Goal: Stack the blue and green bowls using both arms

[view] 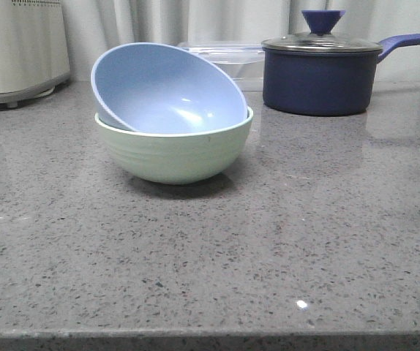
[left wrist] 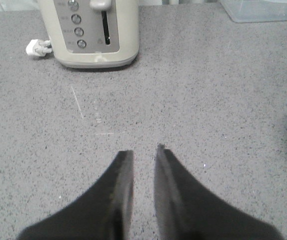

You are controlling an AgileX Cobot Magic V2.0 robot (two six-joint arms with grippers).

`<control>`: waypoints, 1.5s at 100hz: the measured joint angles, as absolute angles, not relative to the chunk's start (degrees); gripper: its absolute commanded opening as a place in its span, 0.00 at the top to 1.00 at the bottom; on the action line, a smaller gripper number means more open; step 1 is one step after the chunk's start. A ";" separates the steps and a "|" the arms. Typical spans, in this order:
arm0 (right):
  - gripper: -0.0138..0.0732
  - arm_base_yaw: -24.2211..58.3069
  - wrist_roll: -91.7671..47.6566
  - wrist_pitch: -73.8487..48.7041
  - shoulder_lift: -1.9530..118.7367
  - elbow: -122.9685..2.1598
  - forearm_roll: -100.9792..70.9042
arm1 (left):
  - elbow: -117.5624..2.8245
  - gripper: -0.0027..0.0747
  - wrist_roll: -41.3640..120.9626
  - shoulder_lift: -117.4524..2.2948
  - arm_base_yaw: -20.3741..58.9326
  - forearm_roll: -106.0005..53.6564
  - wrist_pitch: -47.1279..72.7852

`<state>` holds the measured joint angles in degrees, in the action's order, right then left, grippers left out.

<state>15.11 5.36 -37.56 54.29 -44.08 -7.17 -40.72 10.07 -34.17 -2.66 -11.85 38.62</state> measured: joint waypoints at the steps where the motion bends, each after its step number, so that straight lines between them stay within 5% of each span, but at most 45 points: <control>1: 0.93 15.11 5.36 -37.57 53.99 -43.91 -7.04 | -40.48 0.99 10.07 -33.80 -2.66 -11.85 38.49; 75: 0.93 15.11 5.36 -28.19 22.98 -23.62 -6.37 | -25.75 0.99 10.07 -21.56 -2.88 -11.85 28.23; 150: 0.93 15.11 5.36 -28.19 22.07 -23.18 -6.37 | -25.68 0.99 10.07 -21.44 -2.88 -11.85 28.09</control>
